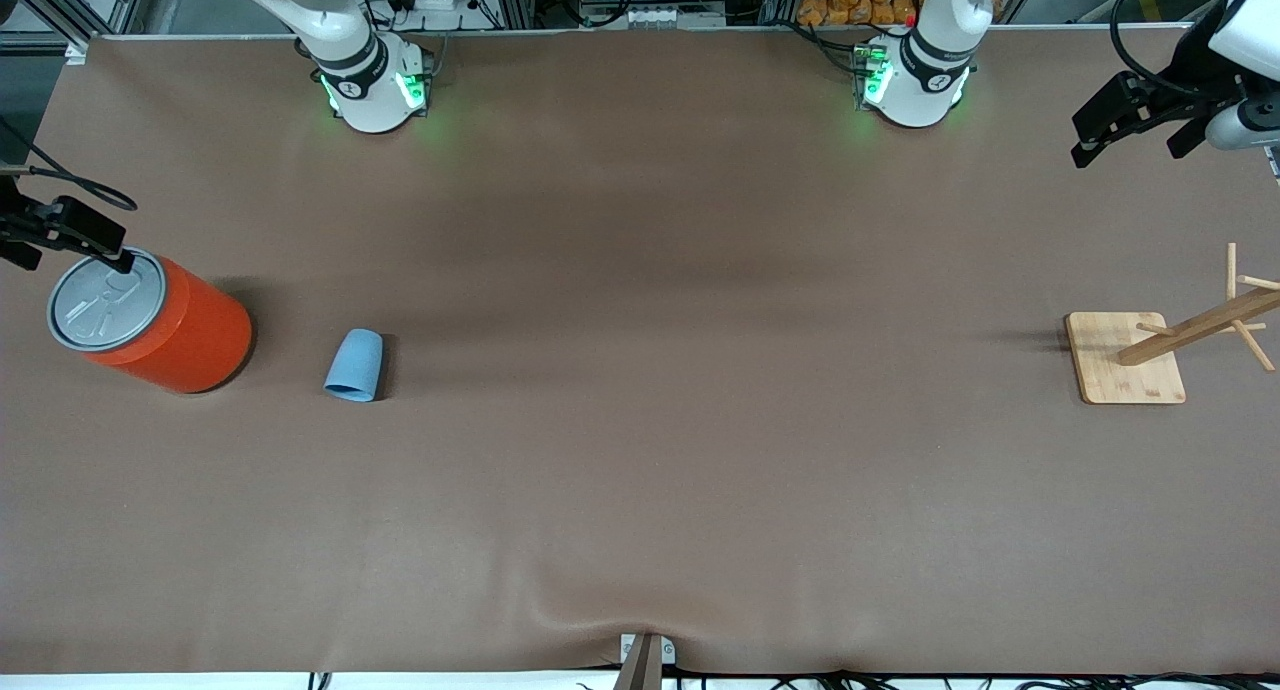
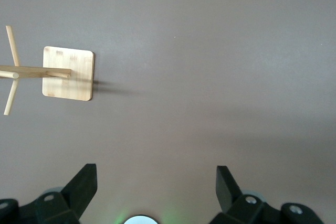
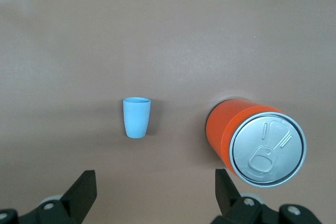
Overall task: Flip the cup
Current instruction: 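Reach the right gripper to the blue cup and grasp it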
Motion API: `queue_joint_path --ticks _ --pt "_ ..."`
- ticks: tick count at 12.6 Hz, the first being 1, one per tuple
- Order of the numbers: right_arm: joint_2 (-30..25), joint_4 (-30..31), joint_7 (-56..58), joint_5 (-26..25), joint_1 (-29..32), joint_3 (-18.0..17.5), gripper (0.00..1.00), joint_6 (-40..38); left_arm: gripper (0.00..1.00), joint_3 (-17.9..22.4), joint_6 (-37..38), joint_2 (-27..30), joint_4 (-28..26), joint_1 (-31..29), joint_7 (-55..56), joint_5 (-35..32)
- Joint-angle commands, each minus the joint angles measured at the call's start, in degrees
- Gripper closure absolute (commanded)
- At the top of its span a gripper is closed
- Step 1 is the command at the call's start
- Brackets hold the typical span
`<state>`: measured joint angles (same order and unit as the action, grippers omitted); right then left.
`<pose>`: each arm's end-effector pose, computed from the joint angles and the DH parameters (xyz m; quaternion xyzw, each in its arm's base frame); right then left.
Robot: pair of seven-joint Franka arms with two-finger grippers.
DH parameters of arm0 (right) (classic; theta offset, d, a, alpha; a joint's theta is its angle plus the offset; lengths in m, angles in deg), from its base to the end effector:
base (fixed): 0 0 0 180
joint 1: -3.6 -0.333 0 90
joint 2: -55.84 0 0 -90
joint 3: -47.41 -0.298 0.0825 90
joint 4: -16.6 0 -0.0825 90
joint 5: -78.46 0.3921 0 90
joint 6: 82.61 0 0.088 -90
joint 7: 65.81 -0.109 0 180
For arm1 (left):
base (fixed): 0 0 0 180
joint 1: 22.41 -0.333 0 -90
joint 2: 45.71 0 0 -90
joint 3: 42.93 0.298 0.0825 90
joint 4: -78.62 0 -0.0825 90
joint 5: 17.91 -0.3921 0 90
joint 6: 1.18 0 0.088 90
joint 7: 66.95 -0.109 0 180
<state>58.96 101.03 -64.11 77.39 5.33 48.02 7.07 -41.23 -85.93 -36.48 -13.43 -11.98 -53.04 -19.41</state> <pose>0.5782 -0.0255 0.6196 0.9998 -0.0058 0.0182 0.0103 0.4988 -0.0721 0.6652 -0.9987 -0.0464 -0.0186 0.0071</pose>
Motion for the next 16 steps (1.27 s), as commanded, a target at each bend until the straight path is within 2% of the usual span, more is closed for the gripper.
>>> queue_joint_path --ticks 1,6,9,13,15,16 --pt "0.66 -1.47 1.47 0.71 -0.68 0.54 0.00 -1.09 0.00 -0.03 0.82 -0.88 0.55 -0.41 -1.08 0.00" --pt "1.88 -1.38 1.38 2.12 -0.77 0.54 0.00 -1.35 0.00 -0.03 2.30 -2.11 2.58 -0.49 -1.08 0.71" --pt "8.55 -1.47 2.16 1.68 -0.59 0.54 0.00 -1.53 0.00 -0.47 5.47 -1.59 2.40 -0.41 0.06 0.62" --pt "15.23 -1.47 3.74 1.58 0.10 0.54 0.00 -0.31 0.00 -0.64 5.39 -1.68 2.57 0.03 -0.03 0.35" --pt "16.48 1.93 2.09 1.68 -1.03 0.54 0.00 4.41 0.00 -0.65 5.65 -1.32 2.66 0.04 -0.99 0.18" --pt "16.22 7.44 0.43 1.77 -0.95 0.46 0.00 11.15 0.00 -0.65 5.74 -1.24 2.66 -0.05 -1.08 0.09"
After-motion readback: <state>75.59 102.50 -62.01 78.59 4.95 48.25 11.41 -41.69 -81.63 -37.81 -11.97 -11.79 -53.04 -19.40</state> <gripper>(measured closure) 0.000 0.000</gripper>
